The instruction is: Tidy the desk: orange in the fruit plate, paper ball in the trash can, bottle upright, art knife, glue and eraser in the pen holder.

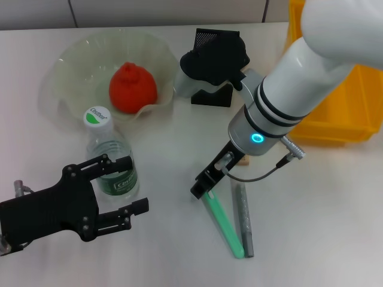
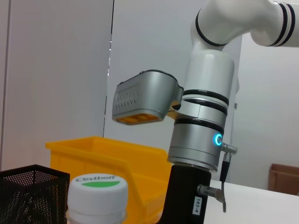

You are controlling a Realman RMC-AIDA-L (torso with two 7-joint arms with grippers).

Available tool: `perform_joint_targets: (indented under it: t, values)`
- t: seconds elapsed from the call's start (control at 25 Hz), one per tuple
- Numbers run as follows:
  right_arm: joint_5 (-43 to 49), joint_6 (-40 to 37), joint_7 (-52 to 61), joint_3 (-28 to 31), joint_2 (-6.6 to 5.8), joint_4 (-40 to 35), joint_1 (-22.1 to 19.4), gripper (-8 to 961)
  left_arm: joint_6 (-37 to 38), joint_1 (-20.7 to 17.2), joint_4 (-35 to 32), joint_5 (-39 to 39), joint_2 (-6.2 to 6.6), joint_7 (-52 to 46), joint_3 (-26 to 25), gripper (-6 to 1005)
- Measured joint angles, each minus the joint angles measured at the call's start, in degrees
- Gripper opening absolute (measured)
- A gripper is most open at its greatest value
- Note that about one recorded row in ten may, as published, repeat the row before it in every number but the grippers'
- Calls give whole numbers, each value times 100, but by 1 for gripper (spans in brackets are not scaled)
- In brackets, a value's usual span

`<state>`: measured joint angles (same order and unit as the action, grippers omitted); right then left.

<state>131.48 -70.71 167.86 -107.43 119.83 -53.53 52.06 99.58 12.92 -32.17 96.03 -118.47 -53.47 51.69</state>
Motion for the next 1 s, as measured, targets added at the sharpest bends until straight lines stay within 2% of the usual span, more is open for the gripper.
perform_joint_targets:
  t: [0.12, 0.36, 0.68, 0.88, 1.0]
  values:
    - [8, -98, 16, -17, 0, -33, -7, 465, -2, 0, 0, 0, 0, -1, -1, 783]
    - [26, -199, 17, -51, 6, -92, -55, 458, -9, 10, -6, -9, 6, -22, -1, 782]
    - [-8, -87, 2, -113, 6, 28, -7, 376, -42, 43, -1, -13, 9, -34, -2, 772]
    - [-19, -64, -5, -138, 6, 38, 3, 205, -54, 70, 0, -6, 9, -47, -1, 764]
    - [-28, -36, -12, -175, 6, 35, 6, 190, -55, 80, 0, -3, 9, -49, -1, 759]
